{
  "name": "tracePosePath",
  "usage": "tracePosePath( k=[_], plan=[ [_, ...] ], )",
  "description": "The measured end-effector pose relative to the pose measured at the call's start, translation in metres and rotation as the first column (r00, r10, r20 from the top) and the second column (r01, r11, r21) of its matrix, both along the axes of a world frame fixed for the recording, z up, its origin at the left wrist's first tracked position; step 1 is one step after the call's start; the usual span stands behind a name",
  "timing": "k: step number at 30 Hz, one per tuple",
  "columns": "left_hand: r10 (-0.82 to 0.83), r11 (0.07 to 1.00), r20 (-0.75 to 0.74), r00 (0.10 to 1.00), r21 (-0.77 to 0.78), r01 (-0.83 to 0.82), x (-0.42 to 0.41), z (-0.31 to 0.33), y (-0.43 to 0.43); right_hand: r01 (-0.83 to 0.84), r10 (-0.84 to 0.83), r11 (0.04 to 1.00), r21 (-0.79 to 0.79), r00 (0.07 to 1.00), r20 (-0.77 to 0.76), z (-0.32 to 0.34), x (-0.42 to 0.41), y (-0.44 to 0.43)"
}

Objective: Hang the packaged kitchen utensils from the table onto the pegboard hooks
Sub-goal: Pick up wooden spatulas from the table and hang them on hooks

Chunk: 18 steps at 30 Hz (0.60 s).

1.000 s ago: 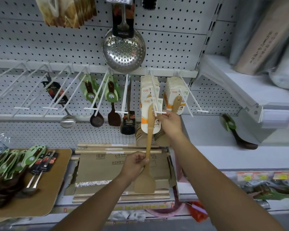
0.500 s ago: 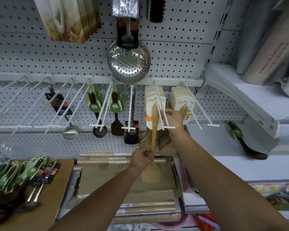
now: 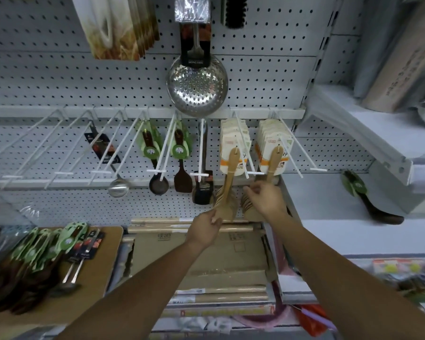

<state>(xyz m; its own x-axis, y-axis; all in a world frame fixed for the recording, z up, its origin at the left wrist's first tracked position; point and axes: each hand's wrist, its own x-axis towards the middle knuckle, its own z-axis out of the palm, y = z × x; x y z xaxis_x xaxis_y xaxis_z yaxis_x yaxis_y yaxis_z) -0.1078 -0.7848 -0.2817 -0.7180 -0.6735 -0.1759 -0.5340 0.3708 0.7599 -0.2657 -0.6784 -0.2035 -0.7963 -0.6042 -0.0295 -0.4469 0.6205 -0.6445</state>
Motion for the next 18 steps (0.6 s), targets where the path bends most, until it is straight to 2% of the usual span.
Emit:
tracePosePath(
  k=[3,5,9,12,18],
  plan=[
    [0.01,0.99,0.064,0.998,-0.143,-0.001,0.03,0.001,0.003,-0.15,0.157,0.982,0.112,0.986,-0.057,-0.007,0.017,0.008],
    [0.027,0.961,0.144,0.989,-0.277,0.014,0.057,0.007,0.005,-0.275,0.303,0.941,0.198,0.944,-0.13,-0.008,0.03,0.008],
    [0.109,0.863,0.333,0.936,-0.499,0.077,0.129,0.026,0.008,-0.542,0.614,0.779,0.314,0.76,-0.214,-0.016,0.071,-0.005],
    [0.204,0.835,0.511,0.835,-0.536,0.123,0.186,0.039,0.005,-0.651,0.74,0.67,0.357,0.626,-0.246,-0.017,0.112,-0.017],
    [0.404,0.826,0.555,0.728,-0.562,-0.03,0.305,0.063,0.007,-0.788,0.874,0.484,0.38,0.414,-0.254,-0.012,0.205,-0.048]
  ],
)
